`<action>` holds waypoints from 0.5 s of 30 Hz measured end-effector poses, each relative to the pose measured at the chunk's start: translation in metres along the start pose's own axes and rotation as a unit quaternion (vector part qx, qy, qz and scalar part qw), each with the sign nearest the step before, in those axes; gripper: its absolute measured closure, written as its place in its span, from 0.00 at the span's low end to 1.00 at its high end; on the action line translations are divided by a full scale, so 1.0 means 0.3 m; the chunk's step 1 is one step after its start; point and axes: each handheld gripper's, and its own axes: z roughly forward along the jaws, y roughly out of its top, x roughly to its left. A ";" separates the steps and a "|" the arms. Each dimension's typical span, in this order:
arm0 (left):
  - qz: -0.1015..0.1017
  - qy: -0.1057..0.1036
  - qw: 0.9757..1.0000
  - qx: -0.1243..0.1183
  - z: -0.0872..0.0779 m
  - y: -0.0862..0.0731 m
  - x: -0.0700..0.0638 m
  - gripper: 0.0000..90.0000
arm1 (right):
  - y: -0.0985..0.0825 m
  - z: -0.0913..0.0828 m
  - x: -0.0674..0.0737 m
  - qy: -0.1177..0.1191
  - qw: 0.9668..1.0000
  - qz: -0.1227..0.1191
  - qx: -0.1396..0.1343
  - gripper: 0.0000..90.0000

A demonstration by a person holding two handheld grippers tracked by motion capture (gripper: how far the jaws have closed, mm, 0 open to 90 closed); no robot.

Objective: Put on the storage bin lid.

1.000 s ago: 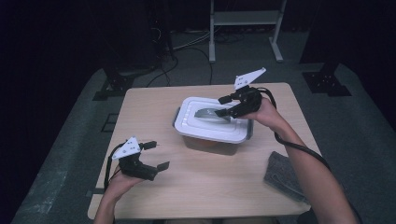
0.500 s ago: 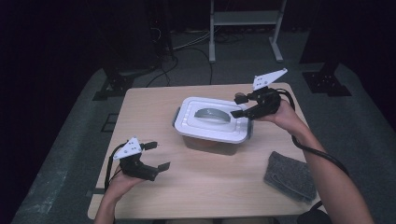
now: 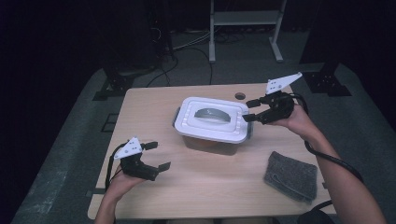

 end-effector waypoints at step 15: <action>0.002 0.000 1.000 0.003 0.008 -0.001 -0.004 0.03 | -0.152 -0.112 0.001 -0.022 0.999 0.036 0.003 0.39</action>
